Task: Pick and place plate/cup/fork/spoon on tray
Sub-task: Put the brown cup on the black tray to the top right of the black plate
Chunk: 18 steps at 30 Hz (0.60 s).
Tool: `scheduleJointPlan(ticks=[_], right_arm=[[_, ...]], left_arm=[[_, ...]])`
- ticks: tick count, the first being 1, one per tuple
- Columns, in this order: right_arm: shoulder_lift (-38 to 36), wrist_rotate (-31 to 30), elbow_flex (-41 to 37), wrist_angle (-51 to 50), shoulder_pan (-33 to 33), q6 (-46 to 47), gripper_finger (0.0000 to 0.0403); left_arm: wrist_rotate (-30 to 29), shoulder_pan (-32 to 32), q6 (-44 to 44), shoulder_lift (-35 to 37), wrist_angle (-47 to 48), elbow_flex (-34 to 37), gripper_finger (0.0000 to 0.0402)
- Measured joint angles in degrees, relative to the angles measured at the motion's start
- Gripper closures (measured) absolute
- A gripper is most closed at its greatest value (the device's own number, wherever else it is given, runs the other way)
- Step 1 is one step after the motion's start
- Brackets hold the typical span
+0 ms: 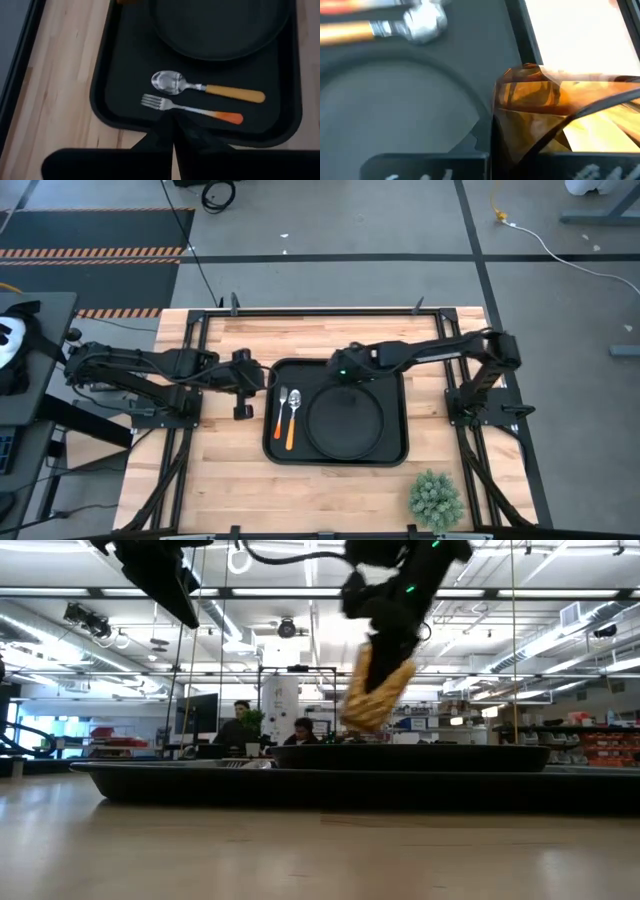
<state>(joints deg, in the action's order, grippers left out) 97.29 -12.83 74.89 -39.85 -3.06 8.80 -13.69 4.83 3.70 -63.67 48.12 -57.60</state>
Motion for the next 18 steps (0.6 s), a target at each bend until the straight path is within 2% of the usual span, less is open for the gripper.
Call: scheduleJointPlan(ticks=[6,12,18], right_arm=[[-6.20,-1.20,-0.25,-14.99,0.51,9.44,0.0383],[-8.41,0.47,-4.82,-20.61,-0.06,12.97,0.0386],[-8.38,4.02,-9.71,-20.04,-1.37,13.79,0.0385]], left_arm=[[-0.22,2.21,-0.06,0.02,-3.46,-0.01,0.0390],[-0.20,4.51,-0.54,-0.08,-6.25,-0.01,0.0390],[-0.22,6.17,-0.54,-0.08,-5.99,-0.01,0.0390]])
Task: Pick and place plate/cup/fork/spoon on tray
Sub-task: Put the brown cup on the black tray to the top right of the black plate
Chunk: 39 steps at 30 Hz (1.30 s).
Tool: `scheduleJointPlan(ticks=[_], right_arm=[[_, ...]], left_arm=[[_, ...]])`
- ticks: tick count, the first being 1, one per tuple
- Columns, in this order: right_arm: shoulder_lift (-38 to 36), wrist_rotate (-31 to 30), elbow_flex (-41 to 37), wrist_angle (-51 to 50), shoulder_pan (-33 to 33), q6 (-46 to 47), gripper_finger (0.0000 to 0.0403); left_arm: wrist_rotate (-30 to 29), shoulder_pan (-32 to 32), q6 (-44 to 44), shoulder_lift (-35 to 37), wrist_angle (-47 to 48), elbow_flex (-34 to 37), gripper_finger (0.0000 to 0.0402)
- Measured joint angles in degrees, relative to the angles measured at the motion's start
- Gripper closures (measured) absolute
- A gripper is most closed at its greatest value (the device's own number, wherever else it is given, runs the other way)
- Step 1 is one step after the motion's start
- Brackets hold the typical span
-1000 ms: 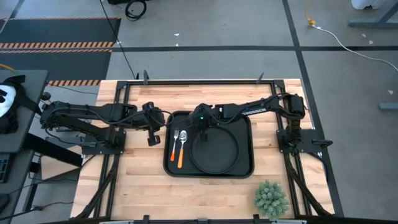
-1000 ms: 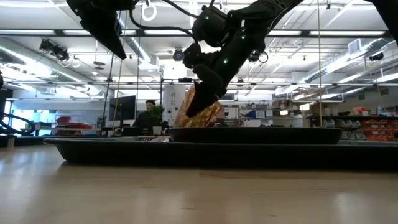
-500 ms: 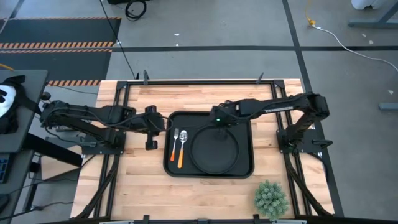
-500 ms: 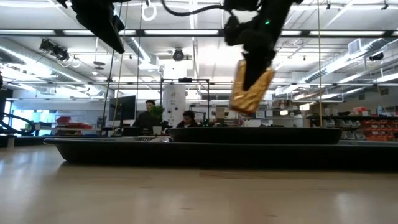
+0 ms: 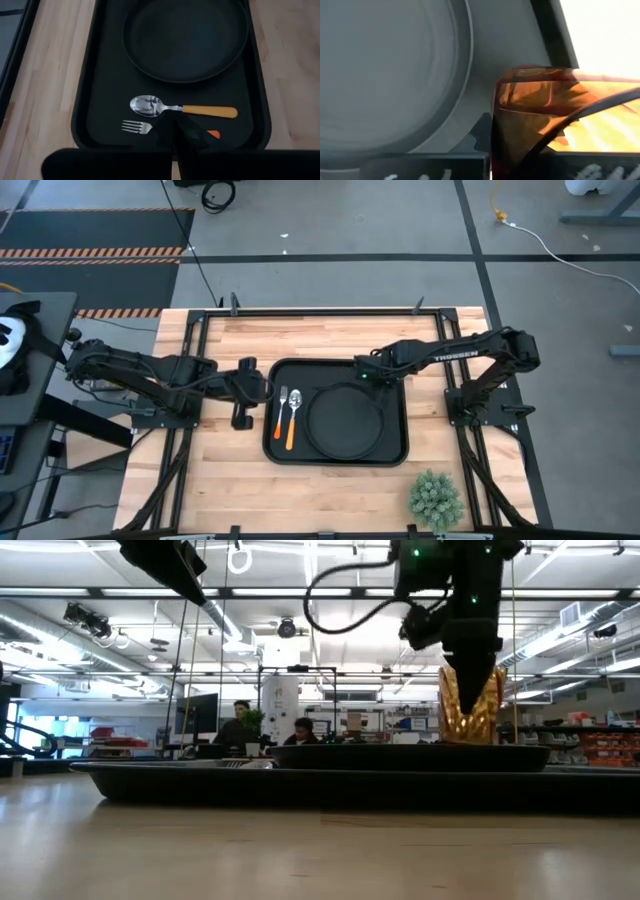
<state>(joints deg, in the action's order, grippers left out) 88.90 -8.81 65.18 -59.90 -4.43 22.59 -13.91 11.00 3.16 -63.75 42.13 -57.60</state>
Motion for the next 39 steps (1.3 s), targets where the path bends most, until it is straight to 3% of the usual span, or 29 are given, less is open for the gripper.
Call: scheduleJointPlan(ticks=[16,29,33,39], right_arm=[[0.09,4.37,-6.85,4.96,-4.04,-0.53,0.0375],[0.09,0.94,-6.96,7.94,-3.60,-2.85,0.0357],[-0.02,-1.74,-5.39,7.13,-3.58,-1.64,0.0336],[-3.19,-1.11,-1.80,7.17,-2.26,-3.35,0.0321]], left_arm=[[-1.09,0.05,0.61,0.00,0.02,0.00,0.0390],[-5.04,0.05,-2.28,-0.02,0.04,0.00,0.0390],[0.12,0.09,-8.09,-0.04,-4.13,0.00,0.0390],[13.08,-2.42,-12.48,0.05,-16.61,0.37,0.0390]])
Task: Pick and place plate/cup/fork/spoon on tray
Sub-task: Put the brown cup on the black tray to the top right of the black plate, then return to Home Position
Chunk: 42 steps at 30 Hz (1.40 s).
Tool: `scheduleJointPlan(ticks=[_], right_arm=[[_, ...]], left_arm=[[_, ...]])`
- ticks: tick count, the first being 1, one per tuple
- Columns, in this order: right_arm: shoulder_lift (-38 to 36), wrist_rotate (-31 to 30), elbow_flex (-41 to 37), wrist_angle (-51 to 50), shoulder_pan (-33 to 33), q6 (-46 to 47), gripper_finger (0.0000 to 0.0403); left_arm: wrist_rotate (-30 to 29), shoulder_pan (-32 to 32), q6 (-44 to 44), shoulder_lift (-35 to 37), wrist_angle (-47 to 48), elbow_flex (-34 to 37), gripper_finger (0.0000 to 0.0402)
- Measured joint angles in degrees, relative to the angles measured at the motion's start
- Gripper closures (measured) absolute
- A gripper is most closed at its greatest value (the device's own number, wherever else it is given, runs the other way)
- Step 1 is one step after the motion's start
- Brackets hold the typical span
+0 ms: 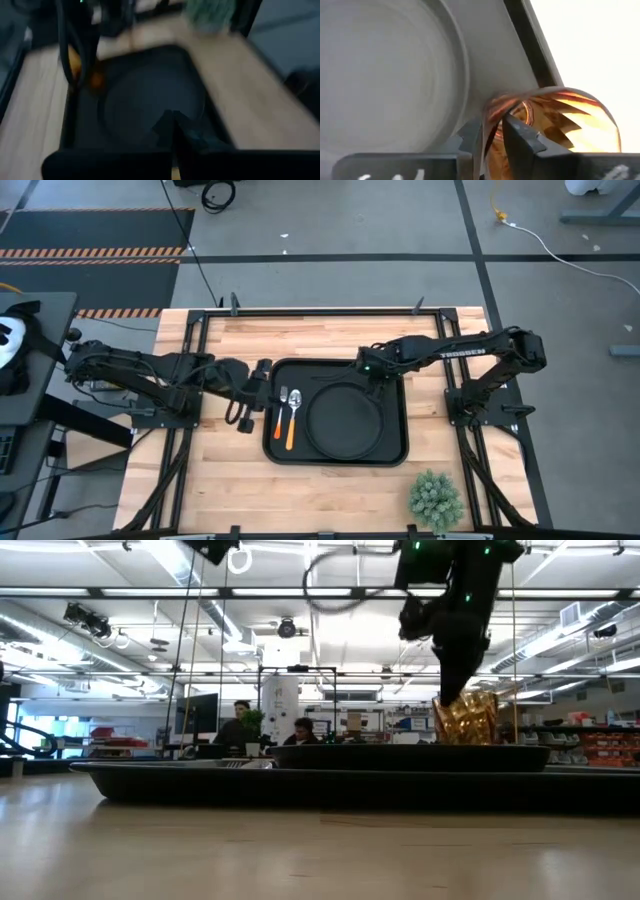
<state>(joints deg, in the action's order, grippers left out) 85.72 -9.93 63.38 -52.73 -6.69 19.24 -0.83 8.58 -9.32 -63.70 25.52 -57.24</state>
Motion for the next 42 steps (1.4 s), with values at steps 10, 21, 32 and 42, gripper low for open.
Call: scheduleJointPlan(ticks=[10,21,32,42], right_arm=[[-10.66,-13.14,0.24,-0.82,7.82,1.79,0.0340],[-18.17,-17.32,0.24,15.24,16.05,3.35,0.0360],[-14.15,-16.04,-1.03,28.91,22.25,-0.69,0.0363],[-9.28,-18.14,-1.19,38.57,22.97,-7.96,0.0364]], left_arm=[[7.71,-8.73,4.01,0.56,-36.28,21.77,0.0390],[7.57,-11.04,10.23,0.80,-55.06,28.52,0.0390],[7.53,-11.04,3.82,0.80,-52.80,28.24,0.0390],[7.83,-10.62,-2.37,3.40,-54.10,27.15,0.0390]])
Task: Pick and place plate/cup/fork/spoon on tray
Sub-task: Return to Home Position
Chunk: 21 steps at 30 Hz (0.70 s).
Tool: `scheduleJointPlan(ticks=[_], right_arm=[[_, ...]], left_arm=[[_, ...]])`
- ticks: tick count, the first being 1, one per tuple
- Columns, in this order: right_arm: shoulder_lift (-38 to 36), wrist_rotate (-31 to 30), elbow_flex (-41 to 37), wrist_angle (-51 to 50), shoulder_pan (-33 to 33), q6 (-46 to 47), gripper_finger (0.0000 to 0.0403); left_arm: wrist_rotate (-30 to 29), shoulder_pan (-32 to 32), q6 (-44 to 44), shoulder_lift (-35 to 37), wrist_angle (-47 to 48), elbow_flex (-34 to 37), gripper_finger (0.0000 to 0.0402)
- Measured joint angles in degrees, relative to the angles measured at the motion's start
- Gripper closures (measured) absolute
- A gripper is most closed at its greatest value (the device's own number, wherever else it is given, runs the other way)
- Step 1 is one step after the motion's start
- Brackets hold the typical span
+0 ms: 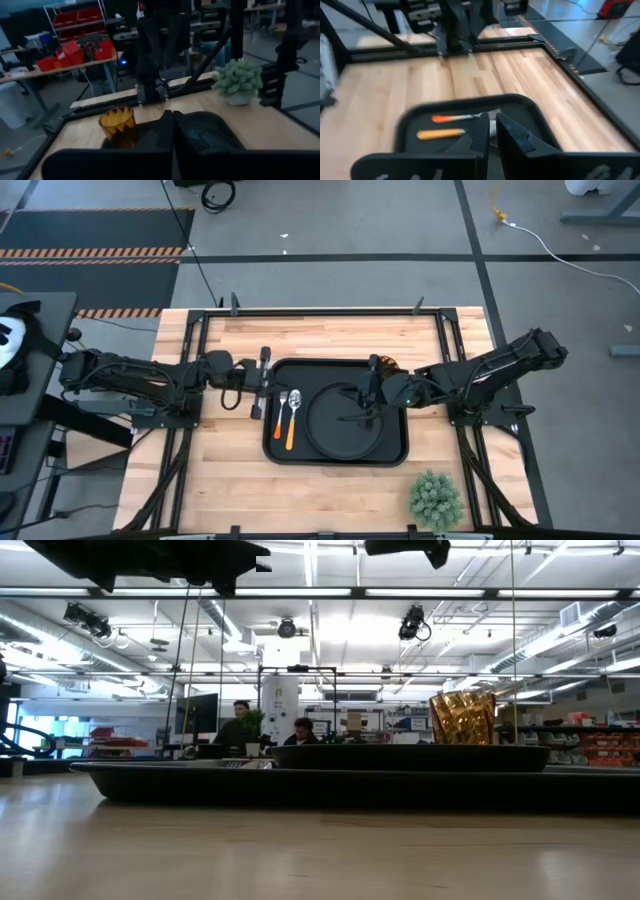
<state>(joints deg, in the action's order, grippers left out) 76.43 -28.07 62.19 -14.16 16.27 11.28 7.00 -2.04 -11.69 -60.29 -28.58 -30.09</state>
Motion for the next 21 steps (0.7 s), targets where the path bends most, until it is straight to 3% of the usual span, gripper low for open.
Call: scheduleJointPlan(ticks=[4,7,9,11,17,21], right_arm=[[1.22,1.48,-0.11,1.29,0.00,2.84,0.0364],[0.83,2.57,-0.11,2.19,-0.84,3.05,0.0363],[-0.40,5.21,-0.11,2.48,-2.04,4.30,0.0362],[-1.76,8.54,-0.10,2.86,-3.11,5.01,0.0363],[-5.20,10.87,-4.77,9.62,-3.74,3.29,0.0364],[-6.83,11.54,-11.85,20.54,-3.67,3.92,0.0362]], left_arm=[[0.33,-0.16,-0.89,0.09,1.76,0.00,0.0390],[-5.62,-0.12,-4.20,0.14,3.69,0.02,0.0390],[-10.35,-0.29,-4.27,3.05,8.25,0.19,0.0390],[-11.46,-0.70,-4.33,6.71,10.62,-0.09,0.0390],[-2.66,-2.56,-0.59,18.13,18.34,0.09,0.0390],[3.14,-2.66,1.58,21.11,19.78,0.13,0.0390]])
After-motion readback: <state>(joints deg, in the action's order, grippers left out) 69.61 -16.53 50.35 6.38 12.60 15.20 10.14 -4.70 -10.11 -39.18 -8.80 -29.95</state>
